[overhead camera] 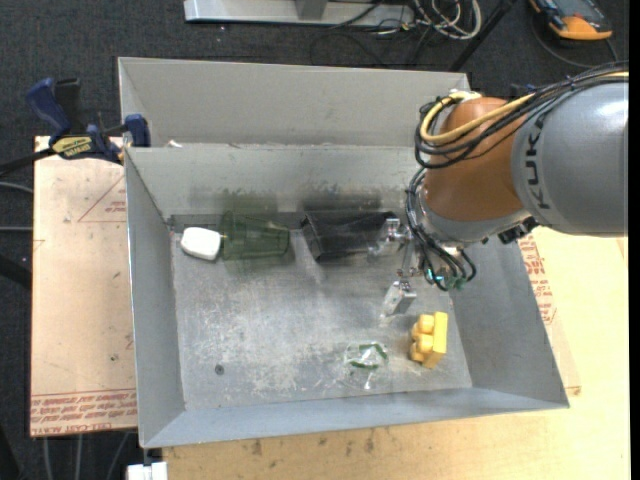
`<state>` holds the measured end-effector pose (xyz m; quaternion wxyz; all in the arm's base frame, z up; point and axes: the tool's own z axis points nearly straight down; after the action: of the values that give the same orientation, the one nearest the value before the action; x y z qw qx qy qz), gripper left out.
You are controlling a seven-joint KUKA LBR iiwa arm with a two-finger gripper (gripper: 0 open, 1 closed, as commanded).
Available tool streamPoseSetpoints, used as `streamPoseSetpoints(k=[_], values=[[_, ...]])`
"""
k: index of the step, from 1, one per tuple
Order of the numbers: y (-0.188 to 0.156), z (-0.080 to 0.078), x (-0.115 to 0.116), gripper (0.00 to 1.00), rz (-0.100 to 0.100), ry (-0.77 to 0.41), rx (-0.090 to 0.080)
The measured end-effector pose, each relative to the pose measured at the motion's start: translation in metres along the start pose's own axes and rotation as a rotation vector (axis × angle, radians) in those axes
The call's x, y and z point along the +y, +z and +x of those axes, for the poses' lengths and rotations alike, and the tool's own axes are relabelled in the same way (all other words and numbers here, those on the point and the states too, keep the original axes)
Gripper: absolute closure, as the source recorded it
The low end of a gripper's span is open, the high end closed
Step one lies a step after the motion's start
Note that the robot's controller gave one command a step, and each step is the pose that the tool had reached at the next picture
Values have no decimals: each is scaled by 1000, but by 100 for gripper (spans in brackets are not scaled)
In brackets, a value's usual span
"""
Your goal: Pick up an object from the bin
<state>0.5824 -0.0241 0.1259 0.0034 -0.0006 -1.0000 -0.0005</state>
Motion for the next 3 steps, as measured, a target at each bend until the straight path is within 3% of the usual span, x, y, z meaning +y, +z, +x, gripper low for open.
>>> streamPoseSetpoints(k=[1, 2, 3], values=[[-4, -2, 0, 0, 0, 0, -7], [27, 53, -29, 0, 0, -46, -11], [36, 82, -34, 0, 2, -70, -1]])
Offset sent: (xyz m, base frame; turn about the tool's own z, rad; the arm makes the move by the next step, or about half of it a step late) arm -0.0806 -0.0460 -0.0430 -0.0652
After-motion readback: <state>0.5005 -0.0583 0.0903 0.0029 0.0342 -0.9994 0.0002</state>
